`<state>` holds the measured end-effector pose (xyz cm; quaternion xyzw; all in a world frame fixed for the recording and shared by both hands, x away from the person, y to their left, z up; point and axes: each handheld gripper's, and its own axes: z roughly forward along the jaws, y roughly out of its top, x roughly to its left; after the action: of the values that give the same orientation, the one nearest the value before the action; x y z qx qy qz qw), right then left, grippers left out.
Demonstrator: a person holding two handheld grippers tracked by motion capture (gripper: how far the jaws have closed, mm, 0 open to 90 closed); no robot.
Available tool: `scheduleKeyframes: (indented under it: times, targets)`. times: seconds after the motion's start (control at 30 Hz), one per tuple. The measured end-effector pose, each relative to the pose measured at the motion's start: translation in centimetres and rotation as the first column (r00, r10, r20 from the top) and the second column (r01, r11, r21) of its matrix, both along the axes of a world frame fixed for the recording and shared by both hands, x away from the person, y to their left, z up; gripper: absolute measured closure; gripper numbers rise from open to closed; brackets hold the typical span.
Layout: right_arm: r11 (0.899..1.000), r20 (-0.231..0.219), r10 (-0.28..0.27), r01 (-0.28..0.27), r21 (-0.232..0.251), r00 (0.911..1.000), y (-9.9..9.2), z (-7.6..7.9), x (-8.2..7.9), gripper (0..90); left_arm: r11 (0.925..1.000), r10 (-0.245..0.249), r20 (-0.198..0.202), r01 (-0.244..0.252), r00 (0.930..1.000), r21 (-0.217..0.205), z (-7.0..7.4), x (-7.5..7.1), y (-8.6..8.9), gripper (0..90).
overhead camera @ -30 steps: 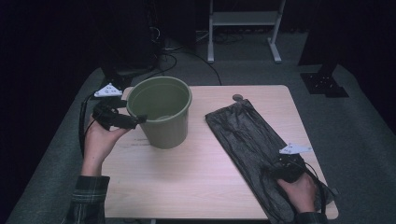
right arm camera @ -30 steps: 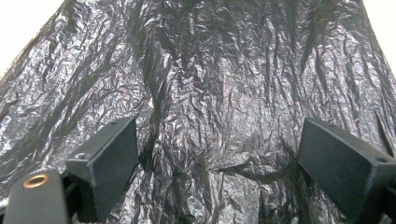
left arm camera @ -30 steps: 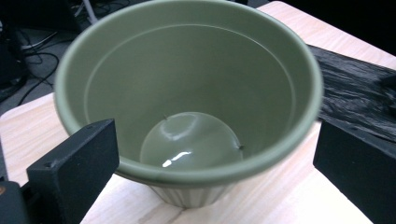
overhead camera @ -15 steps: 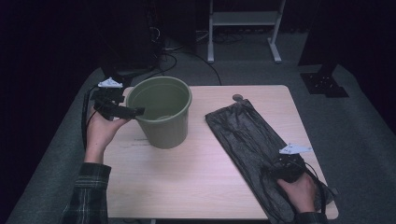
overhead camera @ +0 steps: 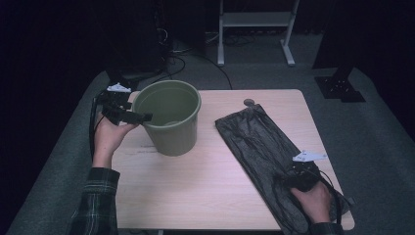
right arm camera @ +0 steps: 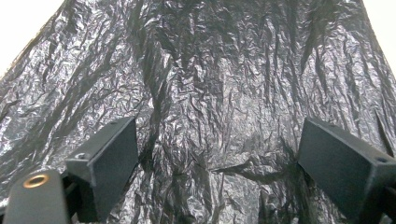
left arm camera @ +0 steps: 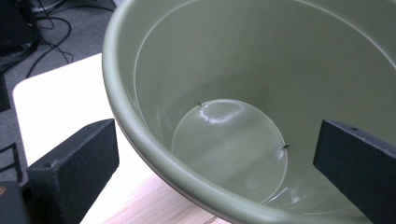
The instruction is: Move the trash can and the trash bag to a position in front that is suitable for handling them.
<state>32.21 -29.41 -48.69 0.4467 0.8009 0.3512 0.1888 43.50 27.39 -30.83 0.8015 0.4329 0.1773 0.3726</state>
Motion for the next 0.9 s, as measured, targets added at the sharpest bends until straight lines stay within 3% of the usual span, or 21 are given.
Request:
scheduleKeyframes:
  times: [0.23,0.57,0.9]
  targets:
    - [1.000,0.000,0.000,0.000,0.000,1.0000,0.0,0.0,0.0,11.2,0.9993,-0.013,-0.011,0.013,0.9999,-0.036,-0.8,0.1,0.0,0.0]
    - [1.000,0.000,0.000,0.000,0.000,1.0000,0.0,0.0,0.0,11.3,0.9990,-0.024,-0.024,0.023,0.9994,-0.039,-0.8,-0.2,-0.4,0.0]
    - [1.000,0.000,0.000,0.000,0.000,1.0000,0.0,0.0,0.0,11.3,0.9955,-0.086,-0.029,0.085,0.9958,-0.040,-0.7,-1.3,-2.1,0.0]
